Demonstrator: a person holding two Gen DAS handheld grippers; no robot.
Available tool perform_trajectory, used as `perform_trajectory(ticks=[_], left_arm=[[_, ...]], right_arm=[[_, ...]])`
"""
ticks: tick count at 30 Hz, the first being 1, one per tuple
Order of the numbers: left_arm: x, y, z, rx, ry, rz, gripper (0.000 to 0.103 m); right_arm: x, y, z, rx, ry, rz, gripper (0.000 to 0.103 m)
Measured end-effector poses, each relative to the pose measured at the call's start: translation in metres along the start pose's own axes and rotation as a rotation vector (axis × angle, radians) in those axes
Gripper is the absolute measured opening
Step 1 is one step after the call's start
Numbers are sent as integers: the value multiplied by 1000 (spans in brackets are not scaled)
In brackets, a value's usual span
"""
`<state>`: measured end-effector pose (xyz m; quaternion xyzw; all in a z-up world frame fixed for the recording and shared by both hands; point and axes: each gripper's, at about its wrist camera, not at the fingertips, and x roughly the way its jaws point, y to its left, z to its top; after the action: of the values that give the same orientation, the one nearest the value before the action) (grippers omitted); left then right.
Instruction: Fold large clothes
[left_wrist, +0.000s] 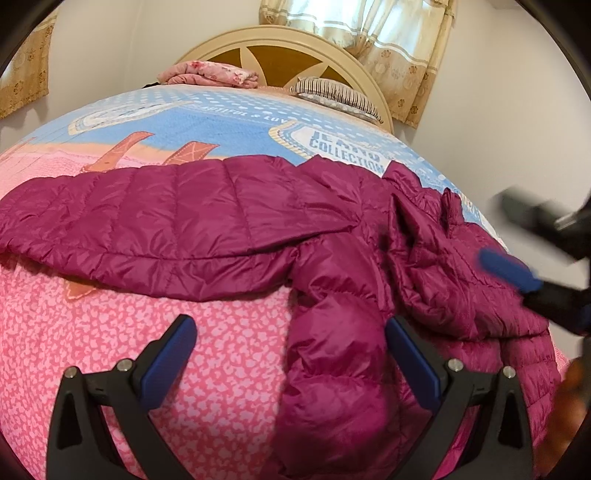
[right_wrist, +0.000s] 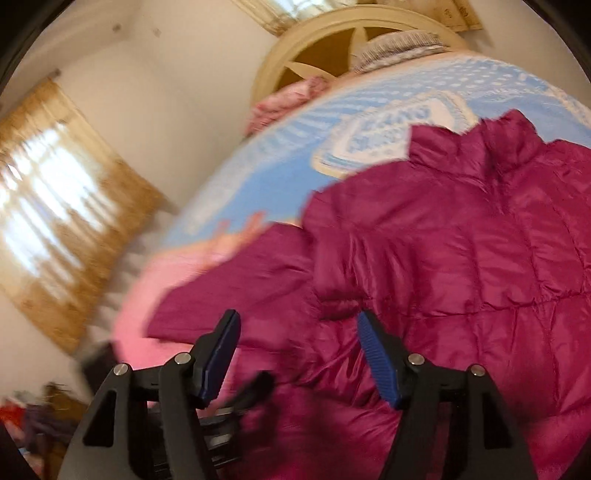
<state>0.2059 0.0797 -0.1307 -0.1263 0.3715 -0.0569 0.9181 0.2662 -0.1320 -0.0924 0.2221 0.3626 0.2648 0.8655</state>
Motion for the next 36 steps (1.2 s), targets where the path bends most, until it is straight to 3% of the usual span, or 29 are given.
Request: perform_trajectory(ticks=[2, 3, 4, 6, 11, 14, 20, 22, 24, 26, 28, 30, 33, 36], left_arm=[[0, 0, 0, 0, 0, 0, 103], [0, 0, 0, 2, 1, 2, 103], [1, -1, 0, 4, 2, 5, 103], [2, -1, 0, 8, 4, 10, 103], [2, -1, -1, 12, 8, 15, 103], [6, -3, 0, 14, 20, 21, 103], [6, -11, 1, 48, 26, 59, 103], [3, -17, 6, 74, 45, 60, 103], [-4, -25, 14, 95, 34, 75, 103], [-14, -35, 26, 104, -6, 71, 103], [-17, -47, 38, 110, -30, 54, 103], [-9, -64, 48, 118, -43, 64, 103], [14, -80, 53, 147, -34, 126, 103], [43, -79, 52, 130, 27, 225, 103]], right_arm=[[-22, 2, 1, -25, -87, -37, 67], [-27, 2, 2, -47, -105, -124, 66], [-27, 1, 0, -78, -91, -215, 47], [-10, -2, -5, -115, -9, -307, 15], [39, 4, -30, -132, 106, -282, 15], [66, -4, -36, -119, 144, -329, 15], [50, -15, -21, -26, 162, -240, 15], [17, -6, -6, -44, 52, -195, 15], [-22, -3, 12, -103, -62, -274, 15], [-49, -15, 32, -130, -143, -435, 15], [-63, -47, 52, -95, -169, -591, 15], [-70, -89, 61, -16, -163, -677, 15], [-80, -143, 56, 108, -142, -742, 15], [-87, -182, 34, 234, -129, -730, 15]])
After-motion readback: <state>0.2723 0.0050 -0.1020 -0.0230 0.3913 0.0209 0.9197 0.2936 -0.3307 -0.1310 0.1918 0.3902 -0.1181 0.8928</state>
